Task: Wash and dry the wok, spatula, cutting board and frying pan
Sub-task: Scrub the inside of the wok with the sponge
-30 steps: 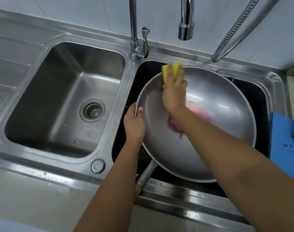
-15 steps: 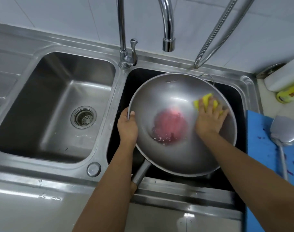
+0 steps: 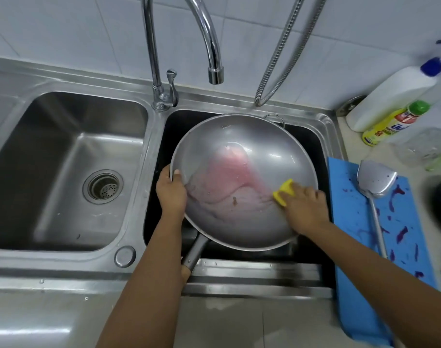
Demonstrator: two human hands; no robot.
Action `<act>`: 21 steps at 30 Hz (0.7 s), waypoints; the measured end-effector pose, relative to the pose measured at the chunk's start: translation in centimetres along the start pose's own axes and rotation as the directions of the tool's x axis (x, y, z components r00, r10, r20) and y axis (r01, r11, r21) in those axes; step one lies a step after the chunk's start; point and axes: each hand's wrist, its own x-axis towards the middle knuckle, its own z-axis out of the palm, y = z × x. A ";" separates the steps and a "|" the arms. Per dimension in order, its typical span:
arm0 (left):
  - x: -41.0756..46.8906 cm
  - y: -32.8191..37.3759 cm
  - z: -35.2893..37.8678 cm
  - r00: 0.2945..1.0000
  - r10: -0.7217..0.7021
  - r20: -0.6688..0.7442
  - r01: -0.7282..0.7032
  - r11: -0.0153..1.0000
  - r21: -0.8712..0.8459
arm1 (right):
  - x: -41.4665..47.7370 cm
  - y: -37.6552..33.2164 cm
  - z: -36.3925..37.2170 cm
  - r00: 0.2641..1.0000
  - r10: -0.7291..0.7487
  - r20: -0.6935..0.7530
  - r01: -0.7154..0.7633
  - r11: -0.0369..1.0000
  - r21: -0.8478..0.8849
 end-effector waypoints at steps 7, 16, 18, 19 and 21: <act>0.2 -0.3 -0.1 1.000 -0.021 0.008 0.022 0.999 -0.025 | -7.1 -7.4 -0.9 0.996 -0.091 -0.013 0.090 0.939 0.332; 0.2 -0.3 0.0 1.000 -0.019 0.010 0.020 1.000 -0.022 | -7.2 -5.0 1.2 0.970 0.086 -0.226 0.026 0.893 0.449; 0.3 -0.2 -0.1 1.000 -0.011 0.010 0.011 1.000 -0.026 | -7.9 -7.1 1.1 0.951 0.073 -0.301 0.093 0.858 0.505; 0.3 -0.2 0.0 1.000 -0.007 0.010 0.007 1.000 -0.030 | -8.4 -8.4 1.1 0.941 0.050 -0.334 0.141 0.841 0.523; 0.2 -0.2 0.0 1.000 -0.009 0.007 0.009 1.000 -0.028 | -9.1 -9.3 1.1 0.937 -0.004 -0.350 0.214 0.798 0.563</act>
